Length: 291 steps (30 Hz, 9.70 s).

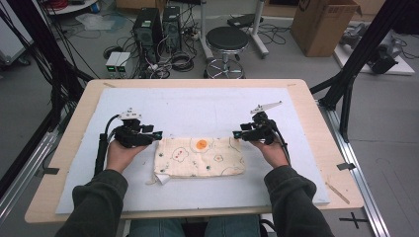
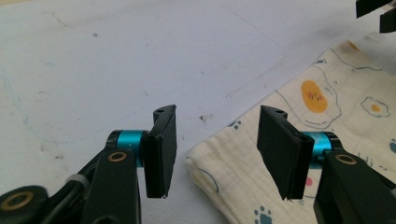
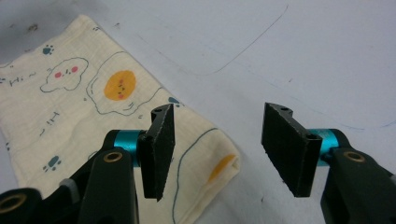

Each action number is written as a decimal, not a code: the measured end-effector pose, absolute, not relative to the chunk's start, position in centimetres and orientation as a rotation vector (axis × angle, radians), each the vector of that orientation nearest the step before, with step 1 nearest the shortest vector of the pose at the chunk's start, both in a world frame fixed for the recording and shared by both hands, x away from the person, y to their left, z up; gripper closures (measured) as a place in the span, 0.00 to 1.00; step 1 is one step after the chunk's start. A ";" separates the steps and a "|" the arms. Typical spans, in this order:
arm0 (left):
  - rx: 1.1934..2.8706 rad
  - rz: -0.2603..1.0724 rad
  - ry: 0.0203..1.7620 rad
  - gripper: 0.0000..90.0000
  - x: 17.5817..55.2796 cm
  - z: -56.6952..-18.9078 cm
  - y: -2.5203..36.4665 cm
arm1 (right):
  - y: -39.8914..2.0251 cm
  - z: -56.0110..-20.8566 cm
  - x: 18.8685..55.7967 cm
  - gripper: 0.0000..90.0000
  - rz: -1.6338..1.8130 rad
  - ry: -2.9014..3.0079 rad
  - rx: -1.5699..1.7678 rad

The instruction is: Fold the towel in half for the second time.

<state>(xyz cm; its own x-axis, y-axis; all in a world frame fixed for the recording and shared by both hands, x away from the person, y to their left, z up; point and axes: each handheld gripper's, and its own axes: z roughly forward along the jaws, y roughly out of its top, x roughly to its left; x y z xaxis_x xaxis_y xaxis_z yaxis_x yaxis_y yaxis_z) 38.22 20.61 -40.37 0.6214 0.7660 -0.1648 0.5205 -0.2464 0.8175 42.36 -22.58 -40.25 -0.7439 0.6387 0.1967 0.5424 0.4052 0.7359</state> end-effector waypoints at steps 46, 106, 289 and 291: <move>2.026 0.288 1.079 0.74 39.7 -44.0 19.3 | -22.9 -43.3 43.1 0.65 1.213 2.584 1.124; 1.959 0.454 0.857 0.93 36.8 -40.9 19.5 | -24.2 -41.0 39.9 0.94 1.453 2.500 1.025; 2.011 0.288 0.963 0.56 34.9 -44.0 20.1 | -24.2 -42.5 38.6 0.53 1.315 2.575 0.976; 2.041 0.283 0.966 0.57 34.9 -44.1 20.0 | -24.1 -42.9 38.7 0.56 1.321 2.578 0.979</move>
